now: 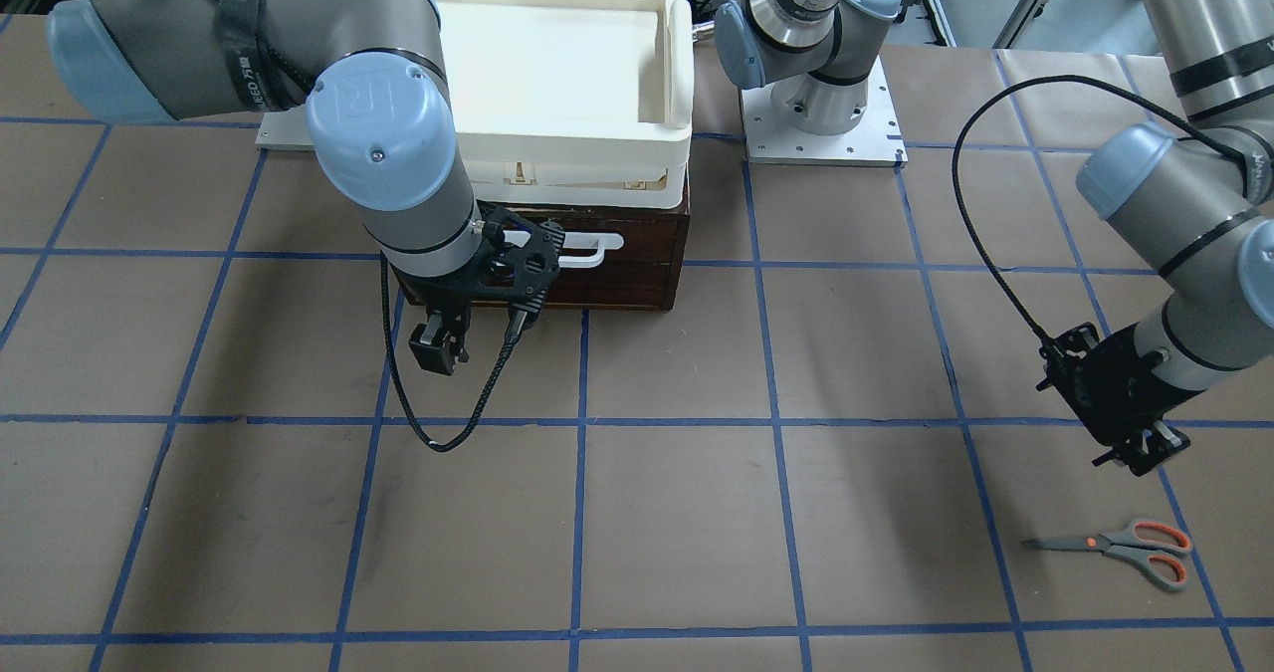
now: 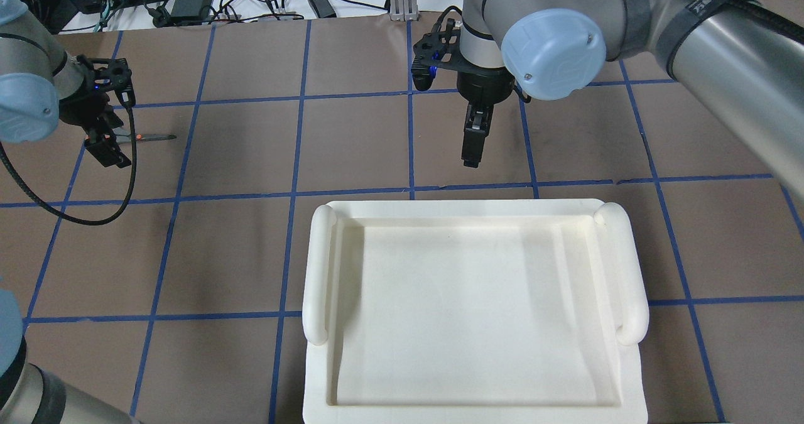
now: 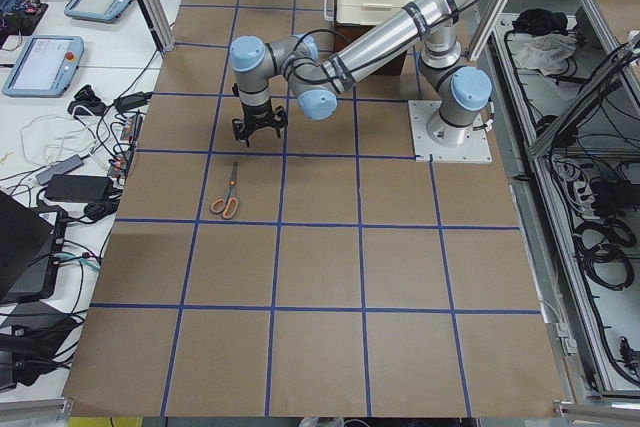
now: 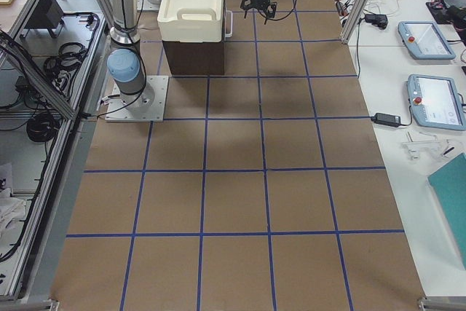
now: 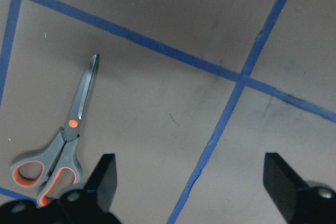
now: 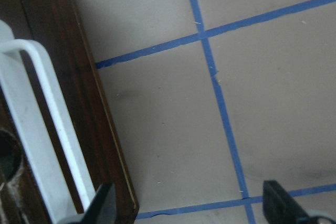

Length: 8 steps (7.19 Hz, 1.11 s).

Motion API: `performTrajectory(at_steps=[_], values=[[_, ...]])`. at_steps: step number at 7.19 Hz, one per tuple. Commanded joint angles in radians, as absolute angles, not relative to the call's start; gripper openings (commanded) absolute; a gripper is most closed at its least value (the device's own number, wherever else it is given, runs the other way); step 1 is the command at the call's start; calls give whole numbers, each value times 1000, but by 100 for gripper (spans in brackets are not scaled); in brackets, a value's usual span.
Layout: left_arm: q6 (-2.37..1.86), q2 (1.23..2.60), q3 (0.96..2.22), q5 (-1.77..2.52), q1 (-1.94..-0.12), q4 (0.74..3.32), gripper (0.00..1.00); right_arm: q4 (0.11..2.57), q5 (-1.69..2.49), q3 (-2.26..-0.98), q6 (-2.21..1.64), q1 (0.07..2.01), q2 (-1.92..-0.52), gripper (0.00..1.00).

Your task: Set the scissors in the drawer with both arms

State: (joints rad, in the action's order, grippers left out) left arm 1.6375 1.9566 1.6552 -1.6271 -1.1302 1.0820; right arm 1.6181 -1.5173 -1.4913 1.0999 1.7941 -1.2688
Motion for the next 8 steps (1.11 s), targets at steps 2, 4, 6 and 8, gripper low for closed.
performTrajectory(at_steps=[2, 4, 6, 8], values=[[1815, 2080, 1556, -1566, -1066, 1051, 100, 1557, -1490, -1480, 1178, 1802, -1269, 100], [1877, 2149, 1517, -1569, -1065, 1023, 100, 1701, -1488, -1476, 1245, 1802, -1256, 100], [1925, 2196, 1513, -1569, -1065, 921, 100, 1686, -1479, -1482, 1258, 1812, -1244, 100], [1948, 2233, 1481, -1566, -1062, 907, 100, 1594, -1474, -1471, 1261, 1862, -1210, 100]])
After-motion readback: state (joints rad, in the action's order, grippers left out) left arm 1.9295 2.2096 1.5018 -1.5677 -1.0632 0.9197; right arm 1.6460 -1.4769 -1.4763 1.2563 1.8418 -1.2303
